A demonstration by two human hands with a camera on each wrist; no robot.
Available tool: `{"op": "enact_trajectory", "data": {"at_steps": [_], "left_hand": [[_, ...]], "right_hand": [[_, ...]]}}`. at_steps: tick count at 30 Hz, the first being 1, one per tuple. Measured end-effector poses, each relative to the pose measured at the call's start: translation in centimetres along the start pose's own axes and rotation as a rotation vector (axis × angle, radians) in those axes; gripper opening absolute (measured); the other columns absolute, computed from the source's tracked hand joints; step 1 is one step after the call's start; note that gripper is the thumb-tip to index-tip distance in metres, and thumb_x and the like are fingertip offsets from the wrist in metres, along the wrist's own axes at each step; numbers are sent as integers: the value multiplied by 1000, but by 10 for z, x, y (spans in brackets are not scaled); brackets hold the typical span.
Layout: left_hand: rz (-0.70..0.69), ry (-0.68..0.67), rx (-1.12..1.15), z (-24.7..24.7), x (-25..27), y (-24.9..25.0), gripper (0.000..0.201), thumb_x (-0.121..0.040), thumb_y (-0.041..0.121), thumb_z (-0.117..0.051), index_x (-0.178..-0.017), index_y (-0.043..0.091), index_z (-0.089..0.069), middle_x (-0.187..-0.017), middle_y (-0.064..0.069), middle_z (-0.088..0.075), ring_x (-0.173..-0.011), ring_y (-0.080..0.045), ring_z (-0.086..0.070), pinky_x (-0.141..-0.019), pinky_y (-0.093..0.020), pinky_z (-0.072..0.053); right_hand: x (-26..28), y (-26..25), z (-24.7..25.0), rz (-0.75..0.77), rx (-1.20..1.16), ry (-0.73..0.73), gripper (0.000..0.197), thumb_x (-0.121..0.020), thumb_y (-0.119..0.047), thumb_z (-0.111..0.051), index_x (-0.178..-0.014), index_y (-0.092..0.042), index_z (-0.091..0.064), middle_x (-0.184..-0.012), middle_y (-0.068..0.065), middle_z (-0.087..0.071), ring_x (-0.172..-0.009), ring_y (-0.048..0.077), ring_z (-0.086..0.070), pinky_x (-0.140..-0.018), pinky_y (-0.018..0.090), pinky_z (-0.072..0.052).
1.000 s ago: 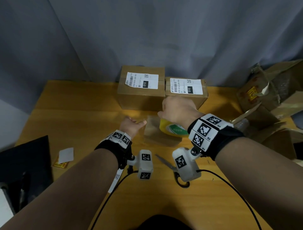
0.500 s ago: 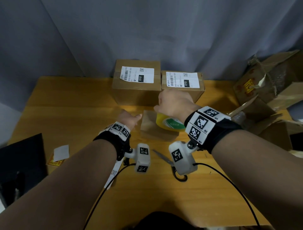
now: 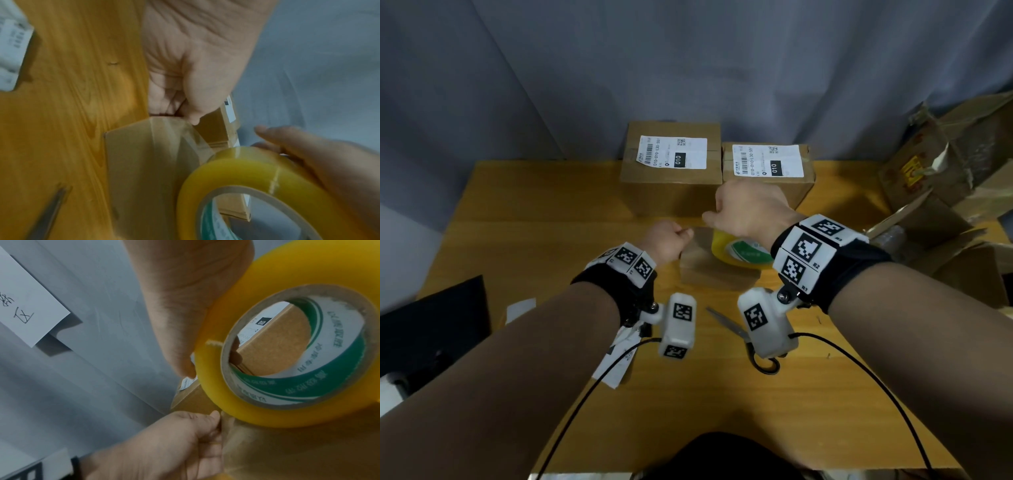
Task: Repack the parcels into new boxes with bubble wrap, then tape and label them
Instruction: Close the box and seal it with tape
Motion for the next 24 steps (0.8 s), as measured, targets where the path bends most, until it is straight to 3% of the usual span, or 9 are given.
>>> {"op": "enact_trajectory", "data": {"at_steps": [2, 3, 5, 8, 10, 15, 19, 22, 24], "left_hand": [[72, -44, -22, -10, 0, -2, 42, -103, 33, -33, -110, 0, -59, -114, -27, -58, -107, -35, -56, -86, -29, -40], [111, -74, -31, -14, -1, -2, 48, -104, 34, -29, -130, 0, -49, -128, -23, -53, -116, -34, -52, -94, -30, -39], [106, -115, -78, -20, -2, -2, 53, -104, 36, -25, -147, 5, -27, -148, -15, -36, -131, -31, -40, -110, -35, -32], [-26, -134, -157, -16, -4, 2, 55, -104, 29, -30, -151, 11, -9, -159, -8, -10, -145, -22, -14, -117, -32, -14], [-145, -184, -279, -14, -6, 4, 57, -102, 25, -35, -152, 12, -11, -159, -8, -7, -146, -19, -7, -116, -31, -9], [-276, -124, -273, -15, -12, 6, 42, -98, 20, -47, -139, 12, -43, -136, -15, -50, -125, -30, -47, -104, -42, -39], [-263, -53, -270, -19, -11, 3, 51, -92, 12, -53, -141, 13, -37, -131, -13, -53, -118, -30, -52, -95, -36, -44], [-228, -47, -284, -20, -12, -2, 55, -94, 11, -50, -145, 14, -31, -137, -11, -49, -121, -29, -50, -94, -33, -42], [-201, -55, -299, -19, -13, -4, 55, -95, 15, -49, -146, 15, -27, -141, -11, -47, -124, -28, -48, -93, -29, -39]], "right_hand": [[2, 1, 3, -13, -33, 13, 39, -92, -47, -41, -81, -17, -62, -74, 0, -57, -71, 18, -54, -53, 26, -34], [3, 2, 4, -18, -63, 25, 39, -92, -45, -39, -83, -16, -62, -74, 0, -57, -71, 19, -54, -54, 26, -34], [7, 4, 8, -4, -118, 42, 34, -93, -38, -40, -87, -15, -63, -77, 2, -58, -74, 21, -54, -58, 28, -38], [12, 8, 9, 74, -153, 35, 22, -92, -33, -47, -91, -17, -63, -87, 2, -61, -81, 22, -57, -63, 29, -42], [14, 12, 10, 106, -164, 29, 20, -91, -37, -51, -93, -22, -64, -92, -1, -62, -85, 20, -57, -65, 28, -41], [21, 47, 6, -37, -428, -3, 50, -86, -63, -50, -101, -19, -67, -98, 0, -64, -94, 20, -58, -82, 34, -49], [32, 65, -16, -104, -832, -15, 71, -83, -65, -54, -94, 4, -66, -93, 20, -70, -86, 31, -67, -86, 45, -53], [38, 64, -25, -113, -967, 92, 56, -83, -59, -60, -67, -5, -58, -68, 13, -62, -66, 25, -62, -75, 37, -50], [36, 61, -23, -116, -919, 116, 54, -81, -60, -61, -63, -10, -54, -64, 10, -57, -64, 21, -59, -71, 36, -47]]}}
Point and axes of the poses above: each hand's wrist, its own x-axis away from the middle knuckle, its own z-axis out of the back of the hand, y = z × x, the point moved 6 cm from there along -x, towards the middle knuckle
